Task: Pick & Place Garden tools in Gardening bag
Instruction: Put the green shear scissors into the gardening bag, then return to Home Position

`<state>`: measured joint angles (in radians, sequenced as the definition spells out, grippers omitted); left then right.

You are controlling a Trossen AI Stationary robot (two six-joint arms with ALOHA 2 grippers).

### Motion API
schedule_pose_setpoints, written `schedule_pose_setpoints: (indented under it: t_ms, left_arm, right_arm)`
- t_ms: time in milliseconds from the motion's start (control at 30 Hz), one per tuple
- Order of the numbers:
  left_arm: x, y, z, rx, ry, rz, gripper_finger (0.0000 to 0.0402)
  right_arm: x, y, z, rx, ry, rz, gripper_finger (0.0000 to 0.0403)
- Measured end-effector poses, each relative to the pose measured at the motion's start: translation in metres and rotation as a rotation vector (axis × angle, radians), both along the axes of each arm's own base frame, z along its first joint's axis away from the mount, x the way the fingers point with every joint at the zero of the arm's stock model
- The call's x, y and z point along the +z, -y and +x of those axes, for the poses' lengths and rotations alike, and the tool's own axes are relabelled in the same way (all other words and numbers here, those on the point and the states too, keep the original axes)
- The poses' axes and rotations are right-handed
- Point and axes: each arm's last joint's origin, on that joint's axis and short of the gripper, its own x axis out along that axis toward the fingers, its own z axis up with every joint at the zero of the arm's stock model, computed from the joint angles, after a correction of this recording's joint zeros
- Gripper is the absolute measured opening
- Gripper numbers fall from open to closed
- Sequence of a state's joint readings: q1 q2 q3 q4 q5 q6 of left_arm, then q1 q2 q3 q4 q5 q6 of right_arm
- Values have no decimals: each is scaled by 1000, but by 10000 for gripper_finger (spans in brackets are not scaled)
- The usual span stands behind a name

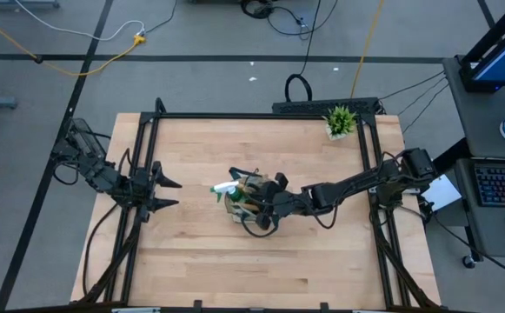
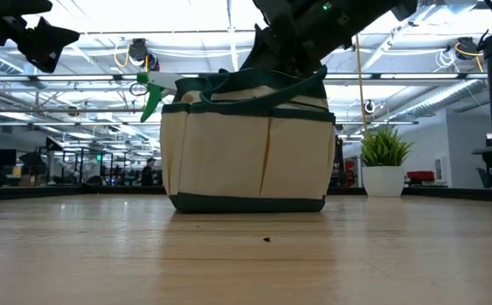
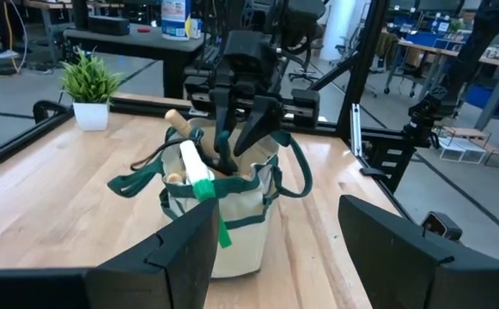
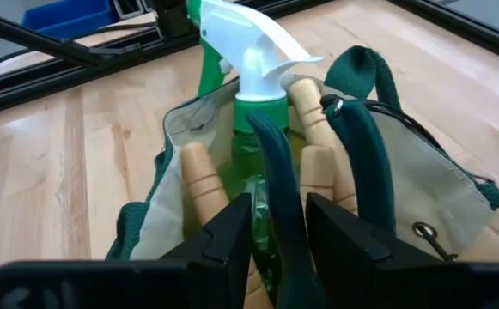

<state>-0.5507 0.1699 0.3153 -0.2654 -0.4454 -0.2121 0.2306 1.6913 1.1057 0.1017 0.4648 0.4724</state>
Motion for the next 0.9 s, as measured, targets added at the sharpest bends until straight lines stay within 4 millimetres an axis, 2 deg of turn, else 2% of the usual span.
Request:
schedule_pose_setpoints:
  t_ms: [400, 900]
  left_arm:
    - [0, 0, 0, 4, -3, -32, 244]
    - [0, 0, 0, 4, -3, -29, 244]
  right_arm:
    - [6, -2, -2, 85, 8, 17, 108]
    - [44, 0, -17, 148, 85, -84, 108]
